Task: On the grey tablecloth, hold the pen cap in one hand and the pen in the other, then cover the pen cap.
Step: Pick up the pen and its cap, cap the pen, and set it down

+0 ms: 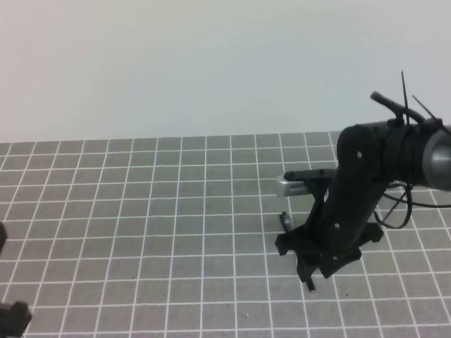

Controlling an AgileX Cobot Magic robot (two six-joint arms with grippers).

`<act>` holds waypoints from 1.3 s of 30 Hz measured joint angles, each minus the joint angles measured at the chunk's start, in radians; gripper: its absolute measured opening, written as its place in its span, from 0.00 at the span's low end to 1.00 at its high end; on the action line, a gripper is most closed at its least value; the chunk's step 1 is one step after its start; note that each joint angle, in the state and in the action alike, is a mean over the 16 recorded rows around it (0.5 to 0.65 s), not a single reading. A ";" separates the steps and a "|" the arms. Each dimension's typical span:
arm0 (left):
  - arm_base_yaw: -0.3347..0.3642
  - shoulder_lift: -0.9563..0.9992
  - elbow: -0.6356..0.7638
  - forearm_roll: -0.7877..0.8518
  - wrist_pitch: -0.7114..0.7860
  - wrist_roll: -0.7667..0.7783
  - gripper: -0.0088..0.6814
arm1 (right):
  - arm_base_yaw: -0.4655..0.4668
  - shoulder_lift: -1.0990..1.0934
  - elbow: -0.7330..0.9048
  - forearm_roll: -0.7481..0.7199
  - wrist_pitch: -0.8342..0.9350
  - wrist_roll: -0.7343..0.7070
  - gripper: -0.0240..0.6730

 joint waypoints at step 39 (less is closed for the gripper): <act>0.171 -0.476 0.267 1.681 0.390 -1.698 0.01 | 0.001 -0.681 0.073 -0.146 -0.164 -0.342 0.04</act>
